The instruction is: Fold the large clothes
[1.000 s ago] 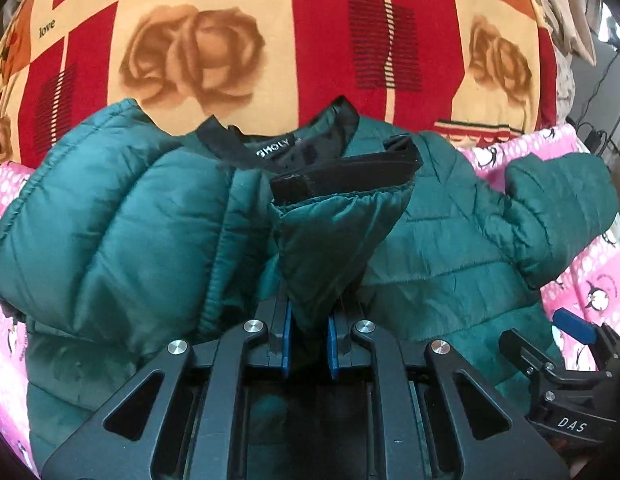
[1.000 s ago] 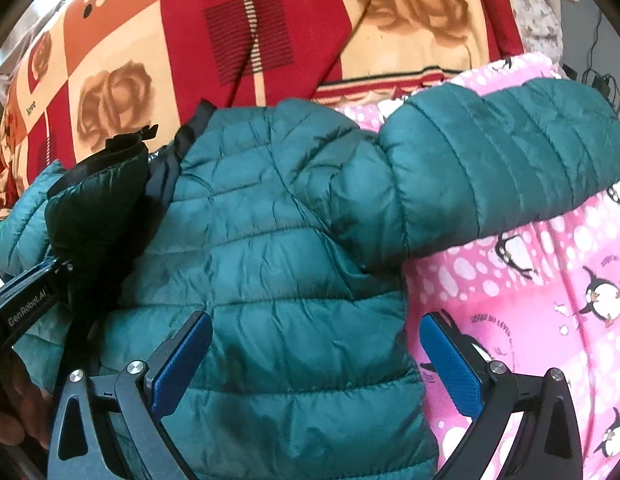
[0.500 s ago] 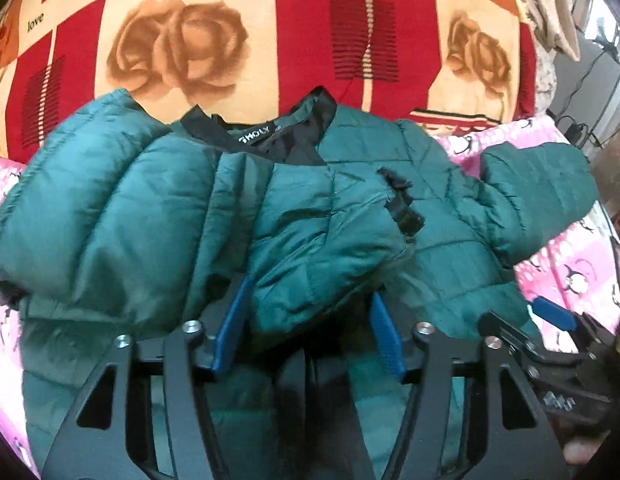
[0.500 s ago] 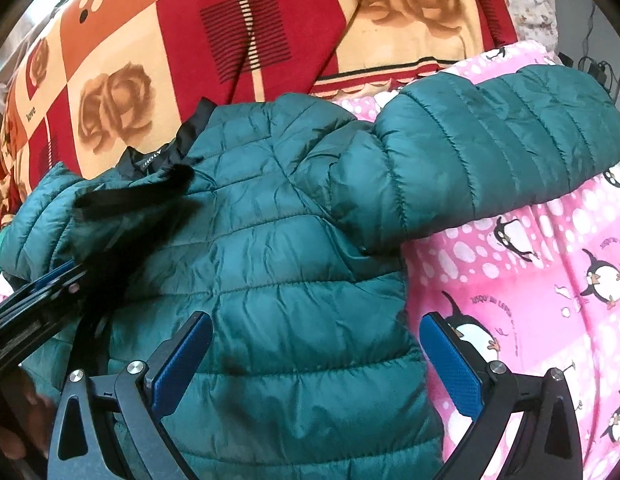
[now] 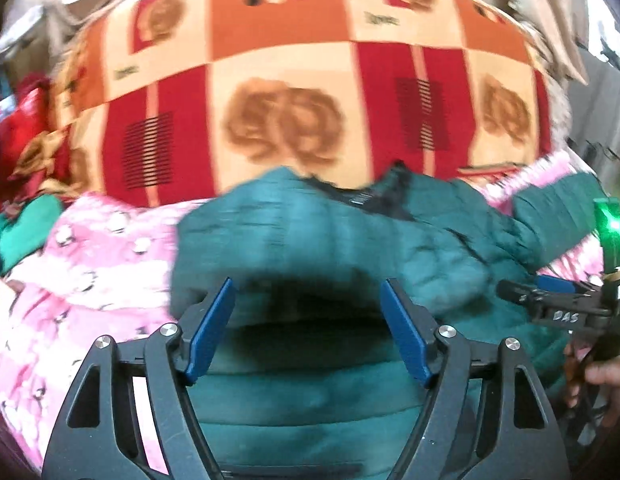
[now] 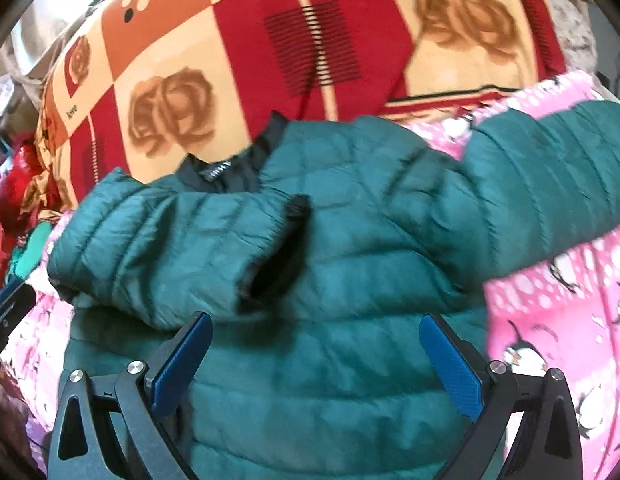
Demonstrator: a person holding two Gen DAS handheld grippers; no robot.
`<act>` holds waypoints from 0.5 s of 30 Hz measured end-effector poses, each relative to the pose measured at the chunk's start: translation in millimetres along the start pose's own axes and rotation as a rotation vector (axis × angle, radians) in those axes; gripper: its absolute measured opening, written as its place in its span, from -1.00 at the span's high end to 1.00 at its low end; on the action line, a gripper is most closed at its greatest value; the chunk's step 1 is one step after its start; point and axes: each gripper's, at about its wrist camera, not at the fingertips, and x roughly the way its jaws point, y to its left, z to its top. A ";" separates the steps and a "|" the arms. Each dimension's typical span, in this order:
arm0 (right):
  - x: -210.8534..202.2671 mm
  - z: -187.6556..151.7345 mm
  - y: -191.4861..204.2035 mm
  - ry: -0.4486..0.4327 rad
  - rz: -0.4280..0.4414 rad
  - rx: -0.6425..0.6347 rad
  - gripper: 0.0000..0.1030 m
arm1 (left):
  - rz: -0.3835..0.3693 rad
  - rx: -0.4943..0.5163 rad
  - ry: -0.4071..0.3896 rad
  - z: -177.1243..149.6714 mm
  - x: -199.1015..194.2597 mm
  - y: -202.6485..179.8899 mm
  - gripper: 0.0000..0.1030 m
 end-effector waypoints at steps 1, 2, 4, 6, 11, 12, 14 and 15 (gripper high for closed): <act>4.3 2.2 4.6 0.002 0.005 0.002 -1.00 | 0.015 -0.018 -0.002 -0.9 0.3 9.7 -0.47; 10.9 4.8 10.0 0.008 0.009 0.004 -0.99 | 0.030 -0.040 0.000 -1.7 1.6 19.6 -0.47; 27.8 9.8 17.1 0.029 0.015 0.007 -0.89 | 0.047 -0.093 0.006 -4.5 4.7 40.9 -0.47; 48.0 12.7 22.1 0.070 0.038 0.006 -0.47 | 0.063 -0.138 0.011 -8.3 8.6 58.8 -0.47; 68.2 12.4 36.8 0.051 0.080 -0.038 0.53 | 0.097 -0.181 0.031 -15.3 17.6 80.8 -0.47; 63.8 14.8 40.0 0.029 0.065 -0.069 0.60 | 0.101 -0.187 0.032 -16.1 17.6 84.1 -0.47; 52.0 20.5 41.3 -0.030 0.023 -0.113 0.65 | 0.108 -0.205 0.028 -17.0 18.3 90.7 -0.47; 44.7 25.5 40.3 -0.064 -0.013 -0.132 0.66 | 0.110 -0.215 0.026 -16.6 19.4 94.1 -0.47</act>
